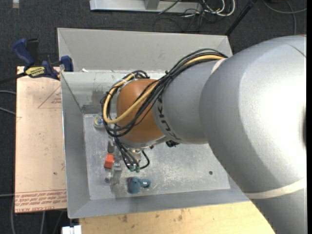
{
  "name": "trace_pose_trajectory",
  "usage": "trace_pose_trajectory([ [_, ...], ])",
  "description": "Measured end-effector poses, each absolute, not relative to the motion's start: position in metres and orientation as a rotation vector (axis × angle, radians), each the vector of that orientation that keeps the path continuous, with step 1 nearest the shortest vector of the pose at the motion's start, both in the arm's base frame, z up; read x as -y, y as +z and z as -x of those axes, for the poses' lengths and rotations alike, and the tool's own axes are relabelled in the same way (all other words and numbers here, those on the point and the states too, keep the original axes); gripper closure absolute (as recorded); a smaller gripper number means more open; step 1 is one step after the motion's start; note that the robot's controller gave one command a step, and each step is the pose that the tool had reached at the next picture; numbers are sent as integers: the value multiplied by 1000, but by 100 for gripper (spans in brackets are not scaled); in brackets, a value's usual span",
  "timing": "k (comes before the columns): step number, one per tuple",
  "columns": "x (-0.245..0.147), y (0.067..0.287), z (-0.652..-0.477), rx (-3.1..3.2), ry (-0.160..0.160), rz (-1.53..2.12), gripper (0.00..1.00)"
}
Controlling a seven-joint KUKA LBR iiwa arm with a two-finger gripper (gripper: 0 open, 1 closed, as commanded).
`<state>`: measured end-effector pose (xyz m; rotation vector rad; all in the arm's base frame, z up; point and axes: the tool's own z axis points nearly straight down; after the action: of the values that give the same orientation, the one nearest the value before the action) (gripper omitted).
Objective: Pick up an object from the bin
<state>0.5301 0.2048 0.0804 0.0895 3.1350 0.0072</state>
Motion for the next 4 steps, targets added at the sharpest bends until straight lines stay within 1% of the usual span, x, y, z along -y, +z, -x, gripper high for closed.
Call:
trace_pose_trajectory([
  [1, -138, 119, -506, -3140, -3, 76, 0],
  [2, -148, 68, -491, -3135, 1, 187, 0],
  [3, -90, 89, -497, -3120, -2, 354, 0],
  [4, -147, 73, -486, -3064, 3, 597, 0],
])
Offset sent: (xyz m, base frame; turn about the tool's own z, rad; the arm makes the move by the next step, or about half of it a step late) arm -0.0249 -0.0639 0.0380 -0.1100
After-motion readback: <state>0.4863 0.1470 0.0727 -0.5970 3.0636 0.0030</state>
